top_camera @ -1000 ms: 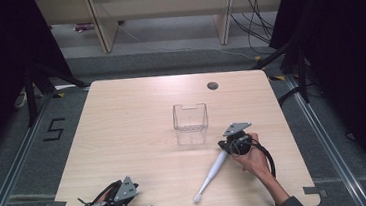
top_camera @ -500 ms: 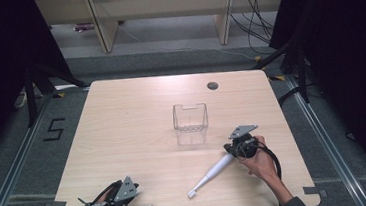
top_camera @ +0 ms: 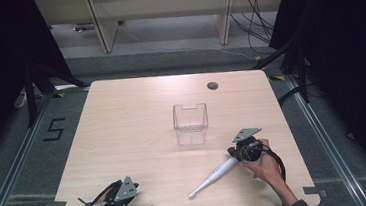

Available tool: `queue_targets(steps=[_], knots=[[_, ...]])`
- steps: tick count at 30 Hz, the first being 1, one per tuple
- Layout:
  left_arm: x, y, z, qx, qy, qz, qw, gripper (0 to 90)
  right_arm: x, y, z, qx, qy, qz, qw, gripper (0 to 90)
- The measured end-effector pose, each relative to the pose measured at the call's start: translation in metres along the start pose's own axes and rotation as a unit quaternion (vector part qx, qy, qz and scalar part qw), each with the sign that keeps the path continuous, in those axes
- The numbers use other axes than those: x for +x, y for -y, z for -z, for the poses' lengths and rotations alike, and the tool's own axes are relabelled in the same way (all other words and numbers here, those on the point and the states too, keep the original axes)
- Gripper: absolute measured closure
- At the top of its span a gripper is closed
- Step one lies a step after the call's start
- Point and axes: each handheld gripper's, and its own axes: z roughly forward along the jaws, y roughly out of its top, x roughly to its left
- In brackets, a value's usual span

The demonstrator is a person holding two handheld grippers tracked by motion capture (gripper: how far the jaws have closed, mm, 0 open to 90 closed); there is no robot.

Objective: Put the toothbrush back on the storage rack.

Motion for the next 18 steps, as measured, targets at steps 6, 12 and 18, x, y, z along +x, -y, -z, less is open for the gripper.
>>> queue_targets(steps=[6,12,18], knots=[[0.000,0.000,0.000,-0.001,-0.001,0.000,1.0000,15.0,-0.002,0.006,0.006,0.003,0.000,-0.008,1.0000,87.5],[0.000,0.000,0.000,0.001,0.000,0.000,1.0000,15.0,-0.003,0.010,0.009,0.005,-0.006,0.002,1.0000,86.6],[0.000,0.000,0.000,0.002,0.000,-0.001,1.0000,15.0,0.002,0.014,0.012,0.000,-0.003,-0.001,1.0000,86.2]])
